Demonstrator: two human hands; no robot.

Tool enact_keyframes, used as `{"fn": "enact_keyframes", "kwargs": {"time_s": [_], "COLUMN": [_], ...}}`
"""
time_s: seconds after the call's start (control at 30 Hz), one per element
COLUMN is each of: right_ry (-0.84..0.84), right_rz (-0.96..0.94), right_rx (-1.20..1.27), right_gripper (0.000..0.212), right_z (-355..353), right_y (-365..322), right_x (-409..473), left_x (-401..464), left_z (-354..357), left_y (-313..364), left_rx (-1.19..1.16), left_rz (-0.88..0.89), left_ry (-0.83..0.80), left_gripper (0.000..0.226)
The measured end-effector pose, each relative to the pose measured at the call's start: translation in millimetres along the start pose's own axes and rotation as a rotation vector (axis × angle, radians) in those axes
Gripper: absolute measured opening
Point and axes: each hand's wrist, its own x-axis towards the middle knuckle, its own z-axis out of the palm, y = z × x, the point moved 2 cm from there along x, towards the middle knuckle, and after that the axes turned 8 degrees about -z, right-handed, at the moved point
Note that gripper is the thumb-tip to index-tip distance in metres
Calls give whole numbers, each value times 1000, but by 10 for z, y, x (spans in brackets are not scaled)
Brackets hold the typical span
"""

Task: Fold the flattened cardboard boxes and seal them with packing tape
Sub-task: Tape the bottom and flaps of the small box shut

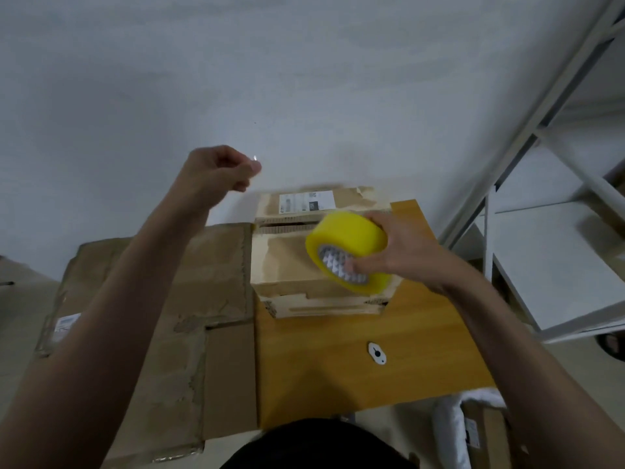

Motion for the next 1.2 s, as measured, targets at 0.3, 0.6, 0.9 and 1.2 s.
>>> {"fn": "enact_keyframes", "kwargs": {"time_s": [0.3, 0.6, 0.9, 1.2], "right_ry": [111, 0, 212, 301], "right_rz": [-86, -34, -102, -106], "right_rx": [-344, -530, -263, -41], "right_gripper": [59, 75, 57, 54], "right_z": [-239, -86, 107, 380], "right_y": [-68, 420, 784, 1004], "right_x": [862, 1255, 1212, 1196], "left_x": [453, 607, 686, 705], "left_z": [-201, 88, 144, 200], "left_y": [-411, -1233, -1840, -2242], "left_rx": [-152, -199, -345, -448], "left_rz": [-95, -350, -470, -500], "left_ry": [143, 188, 193, 120], "left_gripper": [16, 5, 13, 21]}}
